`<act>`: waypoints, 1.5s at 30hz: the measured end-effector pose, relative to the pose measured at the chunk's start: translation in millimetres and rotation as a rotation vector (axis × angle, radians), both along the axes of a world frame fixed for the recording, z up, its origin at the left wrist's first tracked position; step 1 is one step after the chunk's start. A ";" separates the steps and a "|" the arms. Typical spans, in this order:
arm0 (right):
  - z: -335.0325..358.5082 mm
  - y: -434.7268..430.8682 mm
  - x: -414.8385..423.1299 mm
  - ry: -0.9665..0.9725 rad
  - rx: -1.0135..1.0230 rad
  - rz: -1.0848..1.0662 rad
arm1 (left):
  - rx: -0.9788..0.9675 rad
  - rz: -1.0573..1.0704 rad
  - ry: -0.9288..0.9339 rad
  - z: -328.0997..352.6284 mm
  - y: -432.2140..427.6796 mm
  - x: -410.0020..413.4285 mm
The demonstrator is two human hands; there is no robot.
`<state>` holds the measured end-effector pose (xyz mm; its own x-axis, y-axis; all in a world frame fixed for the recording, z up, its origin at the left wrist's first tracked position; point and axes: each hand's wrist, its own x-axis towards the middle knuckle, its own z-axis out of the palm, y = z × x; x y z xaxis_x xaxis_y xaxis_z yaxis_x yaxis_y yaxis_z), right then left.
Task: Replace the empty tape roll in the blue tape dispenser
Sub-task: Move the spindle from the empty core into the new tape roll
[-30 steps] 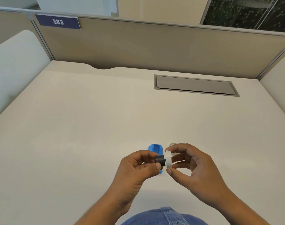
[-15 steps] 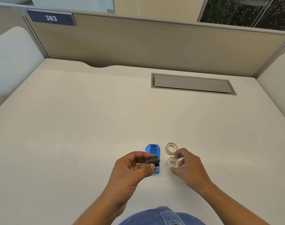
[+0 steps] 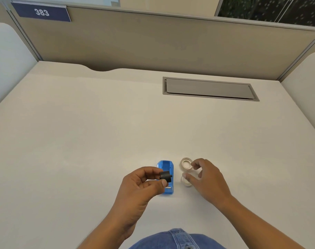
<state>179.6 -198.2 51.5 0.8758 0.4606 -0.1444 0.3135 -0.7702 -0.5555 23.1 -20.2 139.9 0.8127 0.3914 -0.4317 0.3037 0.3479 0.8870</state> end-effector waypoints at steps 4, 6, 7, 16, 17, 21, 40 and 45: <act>12.7 11.5 20.5 -0.005 -0.095 0.120 | 0.020 -0.003 0.041 -1.3 1.5 7.1; 14.9 19.5 30.7 0.013 -0.188 0.194 | 0.024 -0.004 0.051 -1.2 1.9 9.9; 15.1 23.6 34.5 0.028 -0.217 0.217 | 0.022 -0.004 0.052 -0.9 2.2 11.0; 9.6 39.8 49.1 0.021 -0.338 0.272 | 0.030 -0.004 0.049 1.4 9.1 17.5; 12.9 39.8 48.6 0.012 -0.300 0.259 | 0.029 0.003 0.050 1.5 10.1 17.9; 37.5 38.7 38.6 0.015 -0.026 0.189 | 0.053 0.016 0.033 3.9 13.9 18.9; 134.5 20.0 -66.9 0.371 0.716 0.179 | 0.166 -0.032 -0.147 29.1 -1.3 -13.2; 140.5 21.1 -75.6 0.375 0.725 0.205 | 0.177 -0.038 -0.174 34.5 -4.2 -19.0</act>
